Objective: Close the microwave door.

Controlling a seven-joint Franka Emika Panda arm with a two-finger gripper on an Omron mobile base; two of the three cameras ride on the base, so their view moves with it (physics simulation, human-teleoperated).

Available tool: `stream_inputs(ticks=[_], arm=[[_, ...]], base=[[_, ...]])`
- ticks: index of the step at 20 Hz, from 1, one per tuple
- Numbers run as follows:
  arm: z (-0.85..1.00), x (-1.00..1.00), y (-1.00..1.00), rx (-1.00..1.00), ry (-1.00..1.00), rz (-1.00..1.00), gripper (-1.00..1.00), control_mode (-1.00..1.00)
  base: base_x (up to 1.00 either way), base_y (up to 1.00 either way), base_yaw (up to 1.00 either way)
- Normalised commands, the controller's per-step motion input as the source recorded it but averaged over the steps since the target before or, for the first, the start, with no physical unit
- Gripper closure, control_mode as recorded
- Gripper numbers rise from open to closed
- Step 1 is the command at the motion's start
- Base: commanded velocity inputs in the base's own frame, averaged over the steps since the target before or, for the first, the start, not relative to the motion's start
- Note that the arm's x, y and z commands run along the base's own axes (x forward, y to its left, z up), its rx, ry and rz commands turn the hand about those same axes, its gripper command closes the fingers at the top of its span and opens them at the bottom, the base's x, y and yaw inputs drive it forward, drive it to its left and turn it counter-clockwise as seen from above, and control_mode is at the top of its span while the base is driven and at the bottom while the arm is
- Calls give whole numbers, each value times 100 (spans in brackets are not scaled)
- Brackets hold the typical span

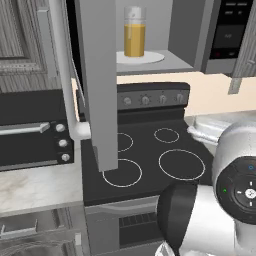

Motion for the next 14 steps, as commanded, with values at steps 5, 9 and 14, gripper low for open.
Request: stream_inputs(ticks=[5, 9, 14], arm=[[28, -89, 45, -25, 0, -27, -100, -100], [17, -93, 52, -26, 0, -22, -100, -100], [1, -62, 63, -14, 0, -20, -100, -100]], base=[[0, 0, 0], [0, 0, 0], [0, 0, 0]])
